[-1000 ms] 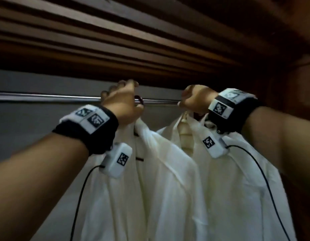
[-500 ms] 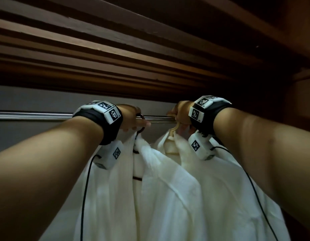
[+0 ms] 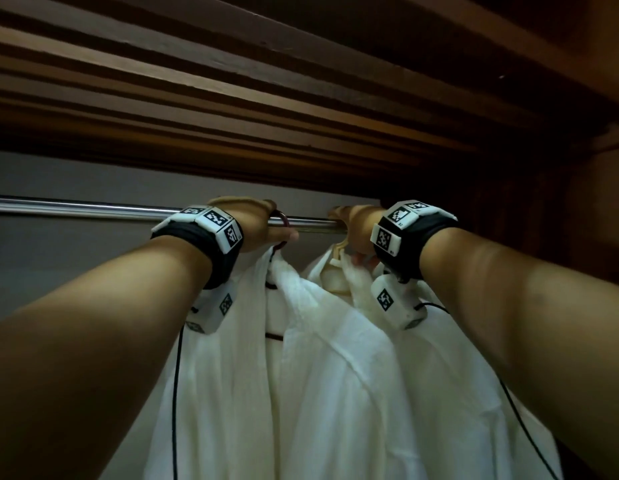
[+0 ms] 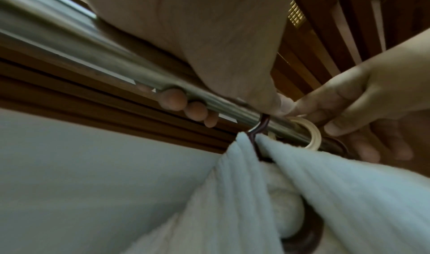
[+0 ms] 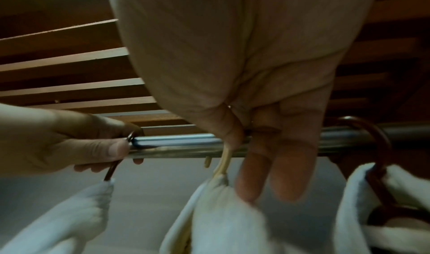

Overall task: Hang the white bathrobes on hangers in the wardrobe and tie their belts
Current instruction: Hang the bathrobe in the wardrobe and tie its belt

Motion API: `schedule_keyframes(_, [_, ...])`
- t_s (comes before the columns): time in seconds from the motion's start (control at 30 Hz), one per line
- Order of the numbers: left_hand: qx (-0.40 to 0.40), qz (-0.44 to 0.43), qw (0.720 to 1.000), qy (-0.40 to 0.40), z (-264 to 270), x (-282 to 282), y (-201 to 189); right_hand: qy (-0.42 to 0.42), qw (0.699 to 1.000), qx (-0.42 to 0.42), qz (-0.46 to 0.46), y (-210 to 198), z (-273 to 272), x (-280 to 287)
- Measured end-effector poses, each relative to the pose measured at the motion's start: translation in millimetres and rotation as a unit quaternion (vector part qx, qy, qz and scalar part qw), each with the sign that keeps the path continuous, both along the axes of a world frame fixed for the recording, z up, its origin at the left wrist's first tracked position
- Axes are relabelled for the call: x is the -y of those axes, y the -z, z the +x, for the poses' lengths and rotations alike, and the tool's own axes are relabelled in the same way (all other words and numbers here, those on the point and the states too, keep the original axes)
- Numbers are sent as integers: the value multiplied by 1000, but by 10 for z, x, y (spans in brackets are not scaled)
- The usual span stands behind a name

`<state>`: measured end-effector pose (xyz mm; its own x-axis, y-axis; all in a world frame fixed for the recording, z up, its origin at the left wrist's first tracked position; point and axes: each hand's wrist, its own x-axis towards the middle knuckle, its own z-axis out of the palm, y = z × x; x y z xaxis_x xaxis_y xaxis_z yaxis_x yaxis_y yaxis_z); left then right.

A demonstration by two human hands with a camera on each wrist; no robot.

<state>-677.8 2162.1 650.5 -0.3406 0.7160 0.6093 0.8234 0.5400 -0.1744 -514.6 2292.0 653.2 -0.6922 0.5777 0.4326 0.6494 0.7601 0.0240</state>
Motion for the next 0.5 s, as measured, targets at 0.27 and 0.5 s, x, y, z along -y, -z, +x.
schedule_keyframes(0.27, [-12, 9, 1000, -19, 32, -23, 50, 104, 991, 52, 69, -52, 480, -398])
schedule_keyframes(0.5, [0, 0, 1000, -24, 90, -55, 22, 156, 986, 63, 9, -119, 528, -504])
